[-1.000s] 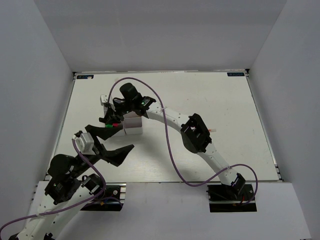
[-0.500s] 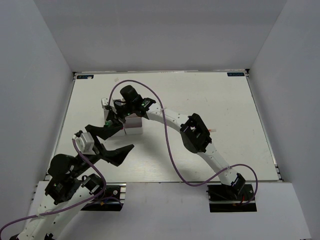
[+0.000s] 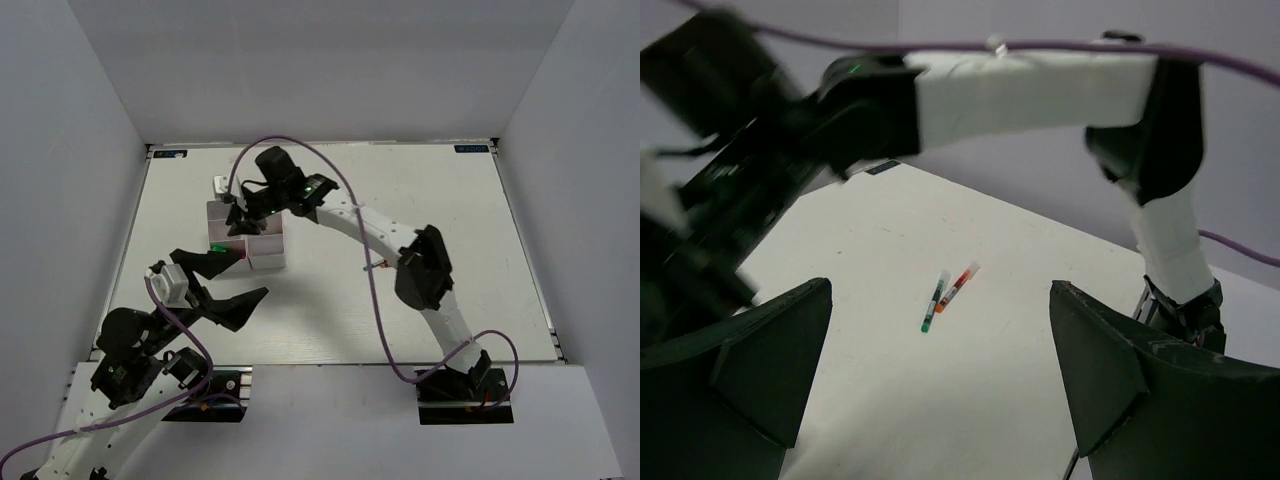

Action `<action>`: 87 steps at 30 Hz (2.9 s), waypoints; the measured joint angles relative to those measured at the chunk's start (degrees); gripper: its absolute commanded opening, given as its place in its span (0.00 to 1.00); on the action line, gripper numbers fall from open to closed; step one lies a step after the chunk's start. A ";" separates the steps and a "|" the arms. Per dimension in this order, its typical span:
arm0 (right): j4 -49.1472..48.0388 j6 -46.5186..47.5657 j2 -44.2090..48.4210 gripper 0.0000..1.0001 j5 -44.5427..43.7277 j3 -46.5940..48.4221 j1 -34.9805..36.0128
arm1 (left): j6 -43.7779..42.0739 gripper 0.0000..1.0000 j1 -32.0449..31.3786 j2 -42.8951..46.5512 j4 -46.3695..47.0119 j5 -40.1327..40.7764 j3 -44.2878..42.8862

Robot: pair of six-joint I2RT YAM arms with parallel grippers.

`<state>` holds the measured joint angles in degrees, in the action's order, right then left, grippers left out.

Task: Sort the stationery into containers
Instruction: Pick up the pen from the center of the board, then place the pen in the storage box.

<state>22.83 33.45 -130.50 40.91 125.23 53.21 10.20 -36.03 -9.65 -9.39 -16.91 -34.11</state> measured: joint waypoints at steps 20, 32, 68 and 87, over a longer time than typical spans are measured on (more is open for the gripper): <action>15.74 25.14 30.16 0.54 -22.71 -47.89 -21.24 | 0.59 0.80 0.09 -10.99 -4.22 2.54 -0.28; 22.10 43.50 24.50 0.51 -26.01 -47.89 -21.99 | 0.63 0.81 0.20 -11.04 -5.68 3.63 -0.50; 30.29 36.65 13.94 0.00 -21.49 -24.22 -16.02 | 0.63 0.81 0.20 -9.79 -6.01 3.93 -0.55; 15.85 2.89 6.73 0.00 15.41 -0.48 -9.62 | 0.33 0.81 0.20 -3.89 -1.86 -3.67 -0.48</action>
<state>38.68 36.34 -123.76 56.31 124.75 43.59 10.52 -35.83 -13.54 -11.25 -20.58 -34.59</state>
